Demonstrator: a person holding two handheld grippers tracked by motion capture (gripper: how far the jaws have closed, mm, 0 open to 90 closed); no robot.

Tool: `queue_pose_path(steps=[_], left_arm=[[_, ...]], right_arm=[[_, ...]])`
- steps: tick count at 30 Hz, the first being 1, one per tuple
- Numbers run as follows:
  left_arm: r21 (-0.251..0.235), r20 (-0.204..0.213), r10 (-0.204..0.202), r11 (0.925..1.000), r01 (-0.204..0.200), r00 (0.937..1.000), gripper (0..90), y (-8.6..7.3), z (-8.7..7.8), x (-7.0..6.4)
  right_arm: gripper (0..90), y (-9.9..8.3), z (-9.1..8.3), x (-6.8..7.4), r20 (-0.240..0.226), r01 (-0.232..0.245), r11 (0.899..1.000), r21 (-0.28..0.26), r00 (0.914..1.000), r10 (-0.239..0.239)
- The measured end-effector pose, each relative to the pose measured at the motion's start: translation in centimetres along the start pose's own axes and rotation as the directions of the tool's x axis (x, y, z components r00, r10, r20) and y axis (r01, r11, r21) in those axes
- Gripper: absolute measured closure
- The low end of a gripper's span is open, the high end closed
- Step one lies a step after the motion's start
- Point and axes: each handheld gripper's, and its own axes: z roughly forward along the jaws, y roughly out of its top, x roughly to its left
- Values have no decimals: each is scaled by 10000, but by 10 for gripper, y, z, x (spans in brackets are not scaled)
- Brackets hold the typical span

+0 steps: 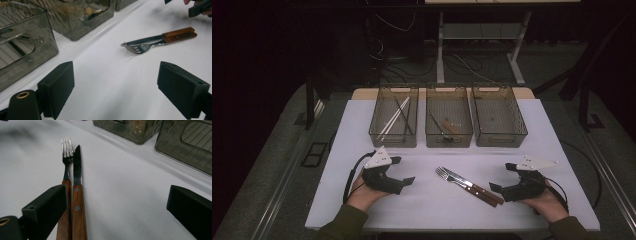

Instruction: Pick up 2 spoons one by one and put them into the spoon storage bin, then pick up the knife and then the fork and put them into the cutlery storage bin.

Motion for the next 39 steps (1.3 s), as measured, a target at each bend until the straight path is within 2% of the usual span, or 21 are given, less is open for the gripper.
queue_pose_path(steps=[10, 13, 20, 26, 29, 35, 39], left_arm=[[112, -151, -129, 9999, 131, 9998, 0, -15, -2, -5], [202, -171, -117, 9997, 120, 9998, 0, -18, -1, -6], [331, -75, -412, 9986, 414, 9991, 0, -18, -1, -4], [385, -81, -374, 9986, 377, 9993, 0, -17, 0, -5], [455, 23, -499, 9977, 497, 9988, 0, -17, 0, -5], [507, 108, -539, 9973, 532, 9985, 0, -18, 1, -3], [475, 125, -518, 9976, 511, 9986, 5, -17, 0, -3]], right_arm=[[34, 0, -1, 0, -1, 33, 10000, 20, 10000, -33], [34, 1, -2, 0, -14, 4, 9999, 114, 10000, -4], [34, 5, -3, 1, -112, 45, 10000, 63, 9999, -45], [34, 7, -7, 0, -215, -7, 10000, -78, 9998, 5], [34, 9, -8, 0, -281, -67, 10000, -64, 9996, 65], [34, 15, -9, 3, -518, 191, 9998, 19, 9985, -189], [34, 20, -6, 6, -556, 284, 9993, 263, 9981, -269]])
